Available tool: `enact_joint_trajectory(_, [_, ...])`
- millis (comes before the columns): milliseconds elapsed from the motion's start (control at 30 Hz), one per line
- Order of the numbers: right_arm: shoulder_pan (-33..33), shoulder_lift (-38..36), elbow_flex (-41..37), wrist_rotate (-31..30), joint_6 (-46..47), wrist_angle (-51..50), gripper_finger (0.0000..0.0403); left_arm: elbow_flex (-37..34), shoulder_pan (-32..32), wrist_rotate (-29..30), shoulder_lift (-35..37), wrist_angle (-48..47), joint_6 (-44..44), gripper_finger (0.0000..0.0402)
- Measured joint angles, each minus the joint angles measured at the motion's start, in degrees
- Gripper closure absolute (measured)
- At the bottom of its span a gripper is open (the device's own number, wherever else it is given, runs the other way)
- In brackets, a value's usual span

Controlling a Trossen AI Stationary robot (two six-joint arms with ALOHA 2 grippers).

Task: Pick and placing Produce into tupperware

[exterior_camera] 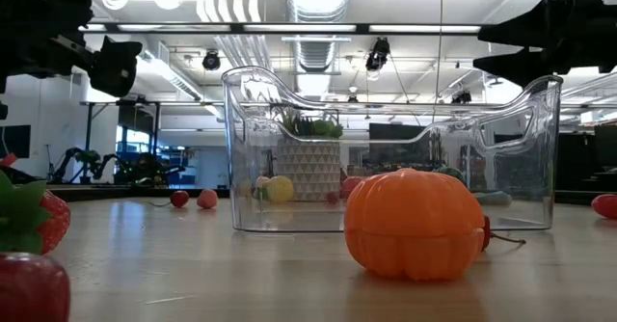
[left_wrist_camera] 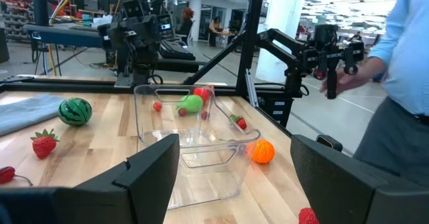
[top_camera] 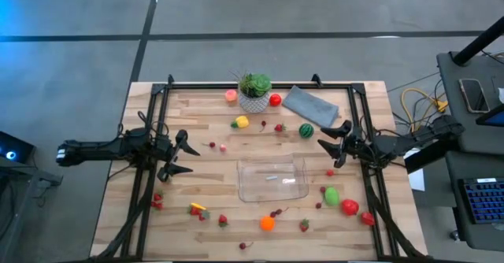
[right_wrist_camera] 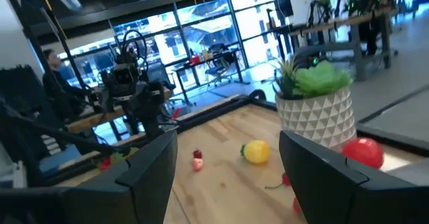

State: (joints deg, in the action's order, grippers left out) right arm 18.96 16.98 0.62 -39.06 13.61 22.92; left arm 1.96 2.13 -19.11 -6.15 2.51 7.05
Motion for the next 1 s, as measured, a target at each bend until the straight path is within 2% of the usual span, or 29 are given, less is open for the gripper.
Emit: enact_joint_trajectory(1000, [0.02,0.74,0.00,0.03,-0.53,0.00,0.0149,0.00,0.00,0.00,0.01,-0.01,0.00,0.0130])
